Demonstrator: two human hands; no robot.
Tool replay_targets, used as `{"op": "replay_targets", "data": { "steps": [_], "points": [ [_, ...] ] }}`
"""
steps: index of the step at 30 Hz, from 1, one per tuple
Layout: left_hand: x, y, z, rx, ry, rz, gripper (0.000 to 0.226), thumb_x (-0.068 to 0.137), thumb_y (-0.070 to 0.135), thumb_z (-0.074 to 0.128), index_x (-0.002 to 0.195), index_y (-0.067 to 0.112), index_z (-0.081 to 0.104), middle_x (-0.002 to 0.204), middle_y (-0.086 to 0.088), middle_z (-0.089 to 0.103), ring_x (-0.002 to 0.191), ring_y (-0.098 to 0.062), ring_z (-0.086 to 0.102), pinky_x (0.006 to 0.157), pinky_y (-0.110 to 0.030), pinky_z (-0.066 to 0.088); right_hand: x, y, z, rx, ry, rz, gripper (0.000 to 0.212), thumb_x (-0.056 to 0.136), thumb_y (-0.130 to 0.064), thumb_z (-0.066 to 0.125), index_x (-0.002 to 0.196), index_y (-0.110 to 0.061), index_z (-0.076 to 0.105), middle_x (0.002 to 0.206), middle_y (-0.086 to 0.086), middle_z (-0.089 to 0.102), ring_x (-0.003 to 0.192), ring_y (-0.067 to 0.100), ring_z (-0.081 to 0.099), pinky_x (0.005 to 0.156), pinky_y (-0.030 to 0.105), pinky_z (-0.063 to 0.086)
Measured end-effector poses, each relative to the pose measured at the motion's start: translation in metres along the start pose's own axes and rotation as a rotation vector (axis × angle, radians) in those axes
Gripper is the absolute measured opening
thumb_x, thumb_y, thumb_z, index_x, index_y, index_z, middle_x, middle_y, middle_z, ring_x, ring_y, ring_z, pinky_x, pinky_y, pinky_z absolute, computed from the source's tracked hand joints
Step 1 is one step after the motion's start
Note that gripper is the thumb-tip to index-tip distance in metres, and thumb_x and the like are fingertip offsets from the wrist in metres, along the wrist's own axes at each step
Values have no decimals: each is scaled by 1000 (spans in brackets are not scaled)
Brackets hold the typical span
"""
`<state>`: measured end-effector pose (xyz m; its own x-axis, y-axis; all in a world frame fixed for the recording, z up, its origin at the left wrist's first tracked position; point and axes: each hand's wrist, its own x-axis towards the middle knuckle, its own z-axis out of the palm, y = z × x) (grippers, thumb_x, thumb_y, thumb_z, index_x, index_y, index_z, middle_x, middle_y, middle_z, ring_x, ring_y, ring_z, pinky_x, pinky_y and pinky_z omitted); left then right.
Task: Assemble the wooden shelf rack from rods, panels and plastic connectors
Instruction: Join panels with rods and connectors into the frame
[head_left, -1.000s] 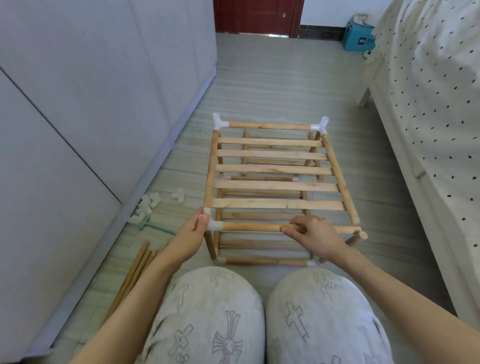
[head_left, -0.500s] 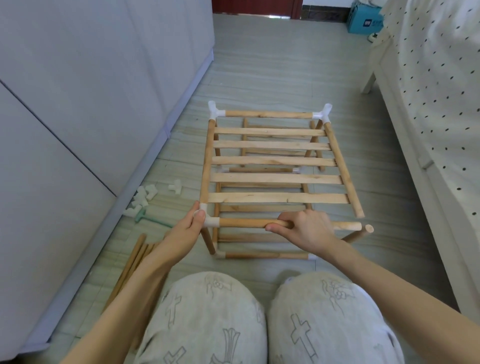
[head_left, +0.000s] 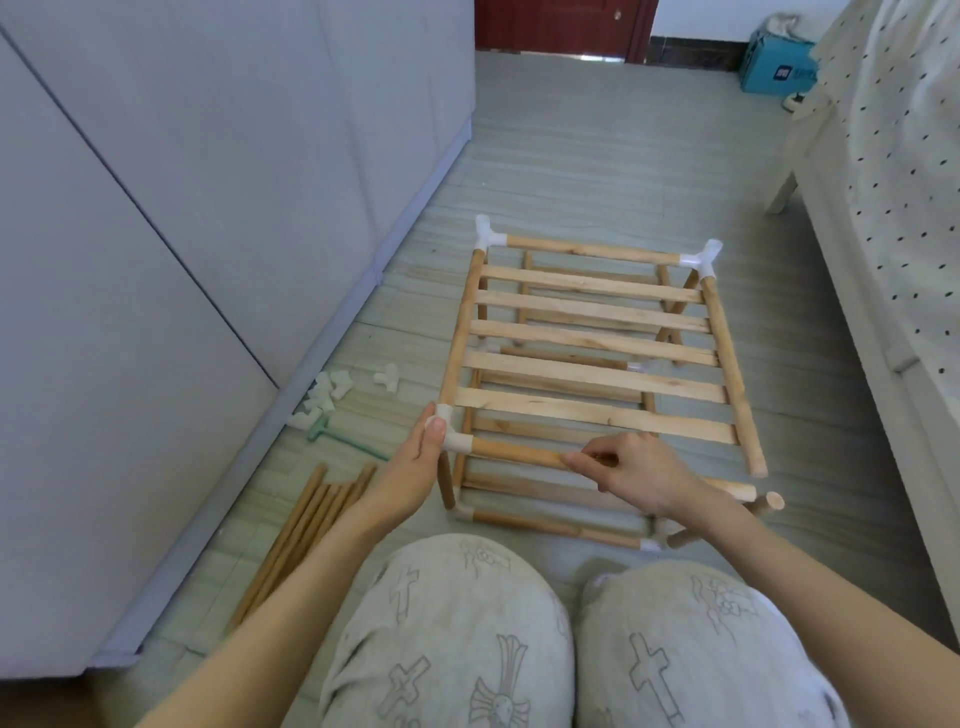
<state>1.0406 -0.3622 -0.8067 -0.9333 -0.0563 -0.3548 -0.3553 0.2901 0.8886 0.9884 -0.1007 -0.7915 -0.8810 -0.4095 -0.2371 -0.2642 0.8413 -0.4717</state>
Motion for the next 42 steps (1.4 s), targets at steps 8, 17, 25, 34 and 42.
{"op": "replay_targets", "data": {
  "steps": [8,17,25,34,42],
  "points": [
    [21,-26,-19,-56,92,2,46,102,36,21,138,18,42,136,-2,50,125,-13,45,105,-35,37,37,-53,-30,-118,162,-204,27,96,-32,48,91,-17,70,94,2,69,90,25,61,76,34,46],
    [108,-116,-77,456,190,-173,47,97,12,41,143,6,32,146,-14,36,134,-26,35,107,-30,28,187,-121,-2,-454,50,-404,53,97,-52,27,144,-28,33,154,0,24,144,16,12,117,41,0],
    [232,-129,-90,797,172,-107,69,91,1,41,150,10,8,157,-14,4,144,-30,7,115,-41,20,220,-108,14,-443,102,-437,52,95,-54,24,132,-31,51,152,-6,30,145,17,7,108,41,-25],
    [284,-140,-82,927,166,-44,36,90,-1,45,125,6,46,120,-13,53,110,-29,49,80,-37,44,219,-112,15,-400,136,-447,52,93,-51,22,116,-30,65,140,-10,45,140,17,22,113,45,-19],
    [226,-89,-93,157,478,41,18,84,17,68,100,17,61,96,-5,64,80,-14,58,69,-20,42,216,-108,15,-316,151,-438,37,98,-41,35,121,-27,61,134,-8,49,137,11,26,114,39,-17]
  ]
}}
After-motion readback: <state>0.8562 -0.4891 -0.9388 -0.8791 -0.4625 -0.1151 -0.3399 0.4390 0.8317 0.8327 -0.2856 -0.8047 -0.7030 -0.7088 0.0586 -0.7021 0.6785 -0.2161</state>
